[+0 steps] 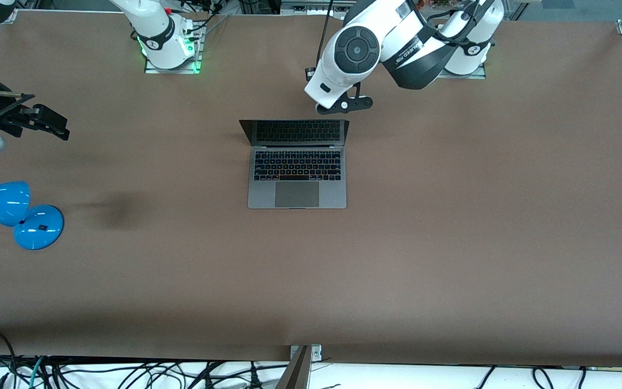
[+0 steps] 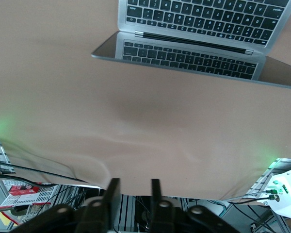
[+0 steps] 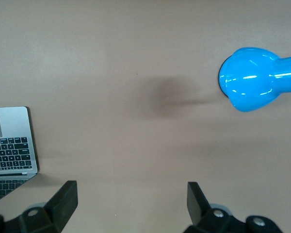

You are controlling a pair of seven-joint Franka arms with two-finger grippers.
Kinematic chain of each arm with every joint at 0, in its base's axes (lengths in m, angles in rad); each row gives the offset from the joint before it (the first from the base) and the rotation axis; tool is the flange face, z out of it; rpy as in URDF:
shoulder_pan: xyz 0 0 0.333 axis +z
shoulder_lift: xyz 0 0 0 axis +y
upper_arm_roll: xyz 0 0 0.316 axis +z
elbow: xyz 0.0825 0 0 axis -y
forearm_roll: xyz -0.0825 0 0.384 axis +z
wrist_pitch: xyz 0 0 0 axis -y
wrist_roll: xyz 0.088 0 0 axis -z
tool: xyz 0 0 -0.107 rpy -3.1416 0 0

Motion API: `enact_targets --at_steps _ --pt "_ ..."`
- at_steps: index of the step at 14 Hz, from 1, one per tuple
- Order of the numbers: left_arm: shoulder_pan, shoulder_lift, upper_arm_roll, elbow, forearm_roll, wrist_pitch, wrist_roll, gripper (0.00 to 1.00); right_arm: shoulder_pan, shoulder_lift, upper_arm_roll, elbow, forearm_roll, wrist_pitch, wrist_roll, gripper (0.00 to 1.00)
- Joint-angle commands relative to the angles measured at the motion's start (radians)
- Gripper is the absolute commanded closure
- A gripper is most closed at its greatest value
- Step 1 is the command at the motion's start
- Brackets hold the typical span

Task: Close laptop with both arms from behind
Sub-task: 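Bring the right gripper to the screen back while the left gripper lowers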

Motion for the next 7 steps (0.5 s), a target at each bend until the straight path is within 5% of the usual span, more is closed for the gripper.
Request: enact_targets --at_steps 1,5,7 --pt "-0.009 0.052 0.005 0.049 -0.007 -0.024 0.034 1.00 -0.001 -0.018 0.002 -0.011 0.015 -0.008 -0.004 0.00" --pt "0.000 0.090 0.021 0.046 -0.007 -0.024 0.132 1.00 0.020 0.001 0.079 -0.011 0.006 -0.069 -0.017 0.00" --pt "-0.003 0.118 0.044 0.047 0.029 -0.018 0.151 1.00 0.075 0.034 0.115 -0.011 0.007 -0.211 0.001 0.00"
